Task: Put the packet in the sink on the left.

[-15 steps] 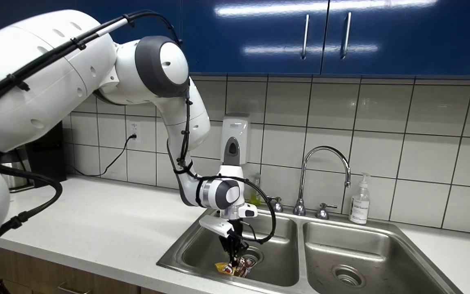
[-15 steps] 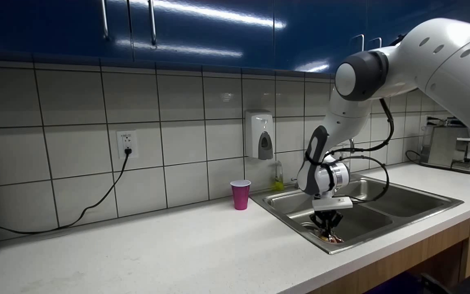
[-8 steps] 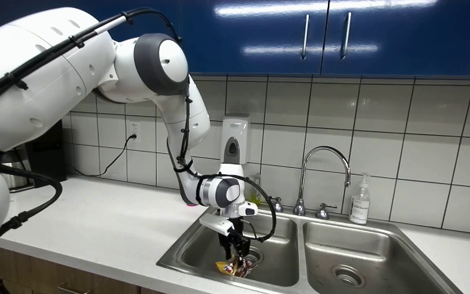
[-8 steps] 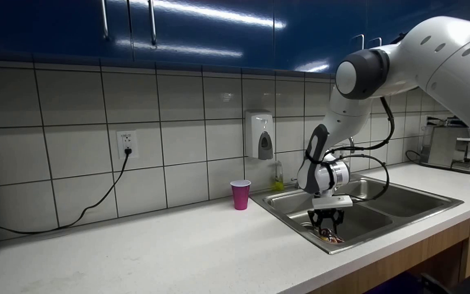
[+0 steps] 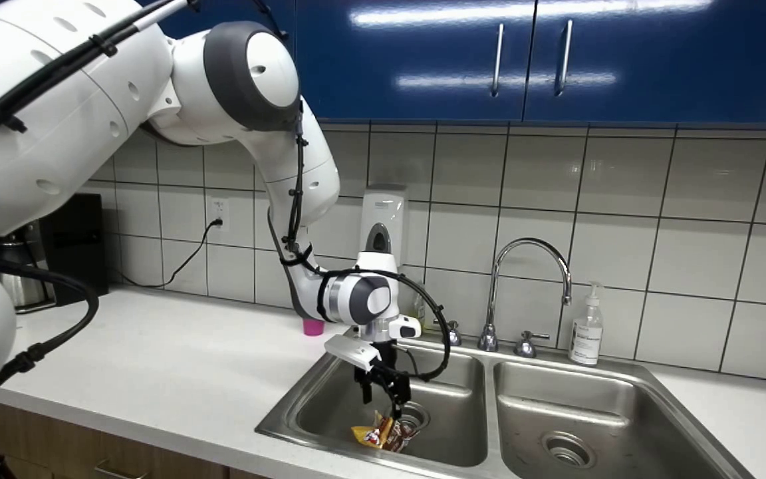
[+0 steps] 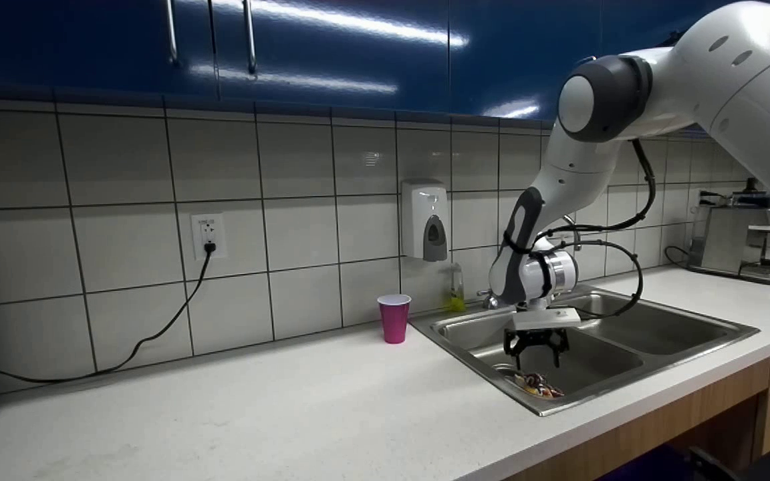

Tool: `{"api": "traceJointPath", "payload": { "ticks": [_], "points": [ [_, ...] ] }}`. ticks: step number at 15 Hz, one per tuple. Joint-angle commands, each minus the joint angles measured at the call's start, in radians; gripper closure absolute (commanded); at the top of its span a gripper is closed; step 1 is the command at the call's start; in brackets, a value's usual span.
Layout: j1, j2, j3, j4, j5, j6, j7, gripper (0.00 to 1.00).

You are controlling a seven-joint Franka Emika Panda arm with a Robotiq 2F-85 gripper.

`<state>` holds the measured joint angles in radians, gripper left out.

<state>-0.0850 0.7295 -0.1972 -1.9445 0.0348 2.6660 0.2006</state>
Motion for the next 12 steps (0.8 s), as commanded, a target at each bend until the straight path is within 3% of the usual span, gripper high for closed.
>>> {"api": "traceJointPath", "payload": {
  "ticks": [1,12],
  "points": [
    [-0.006,-0.092,0.002,-0.086,-0.009,0.021,-0.030,0.00],
    [-0.017,-0.312,0.024,-0.308,-0.110,0.049,-0.243,0.00]
  ]
}}
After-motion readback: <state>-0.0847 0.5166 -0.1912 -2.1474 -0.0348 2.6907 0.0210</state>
